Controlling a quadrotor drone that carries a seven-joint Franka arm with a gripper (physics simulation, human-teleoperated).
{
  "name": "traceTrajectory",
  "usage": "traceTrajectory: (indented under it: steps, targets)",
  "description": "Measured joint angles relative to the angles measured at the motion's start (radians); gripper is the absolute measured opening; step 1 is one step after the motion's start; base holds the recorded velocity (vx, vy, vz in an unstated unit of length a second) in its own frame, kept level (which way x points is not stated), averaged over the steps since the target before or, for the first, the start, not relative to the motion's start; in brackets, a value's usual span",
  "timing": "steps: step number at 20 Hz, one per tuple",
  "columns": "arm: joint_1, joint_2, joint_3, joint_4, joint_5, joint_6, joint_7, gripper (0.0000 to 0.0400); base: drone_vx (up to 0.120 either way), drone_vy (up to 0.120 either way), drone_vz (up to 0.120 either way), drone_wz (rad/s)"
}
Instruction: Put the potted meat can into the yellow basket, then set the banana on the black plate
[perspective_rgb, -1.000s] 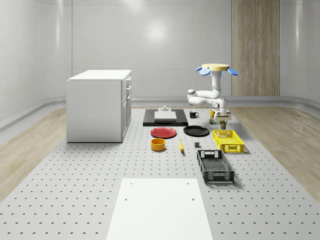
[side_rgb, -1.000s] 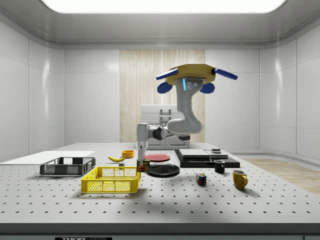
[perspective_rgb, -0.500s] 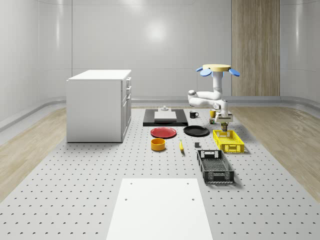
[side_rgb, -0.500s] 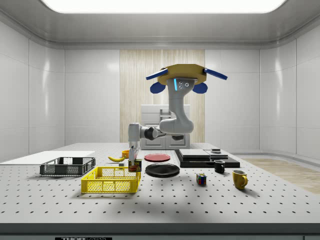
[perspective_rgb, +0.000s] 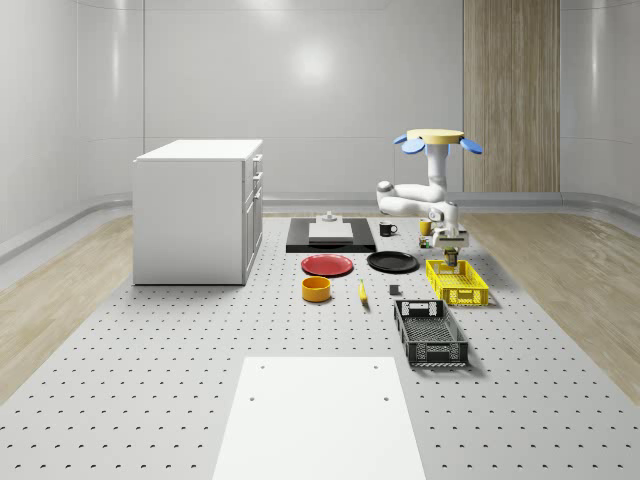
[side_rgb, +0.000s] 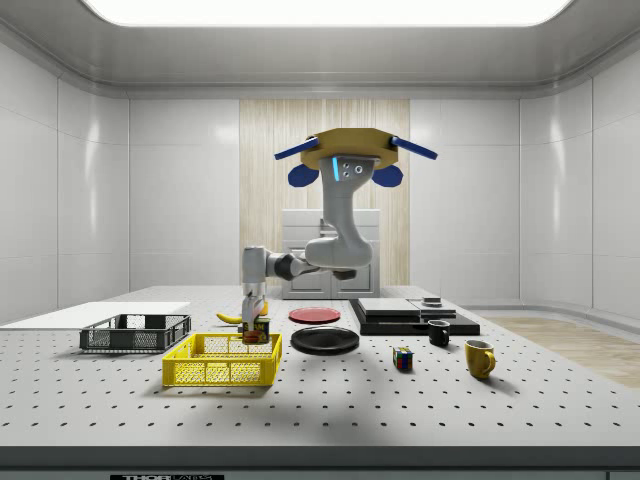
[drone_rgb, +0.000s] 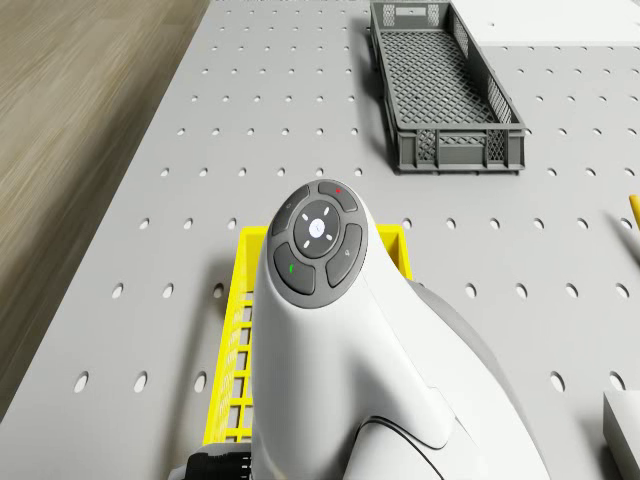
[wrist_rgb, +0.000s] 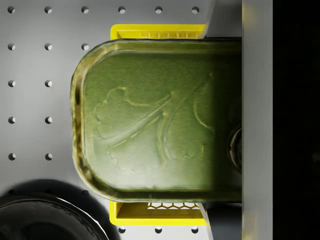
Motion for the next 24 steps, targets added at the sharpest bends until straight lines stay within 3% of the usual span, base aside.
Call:
traceTrajectory:
  steps: [9, 12, 16, 20, 24]
  targets:
    - [-0.002, -0.009, 0.001, 0.0, 0.004, 0.009, 0.002, 0.0286, 0.12, 0.0, 0.0, 0.0]
    - [-0.003, -0.012, 0.002, 0.001, 0.005, 0.011, 0.002, 0.0286, 0.0, 0.0, 0.0, 0.0]
    - [-0.004, -0.016, 0.002, 0.001, 0.006, 0.015, 0.003, 0.0286, 0.02, 0.0, -0.12, 0.0]
    - [-0.004, -0.019, 0.003, 0.001, 0.008, 0.018, 0.003, 0.0286, 0.12, 0.0, 0.0, 0.0]
    - [-0.007, -0.024, -0.021, 0.005, -0.014, 0.03, 0.003, 0.0285, 0.0, 0.0, 0.0, 0.0]
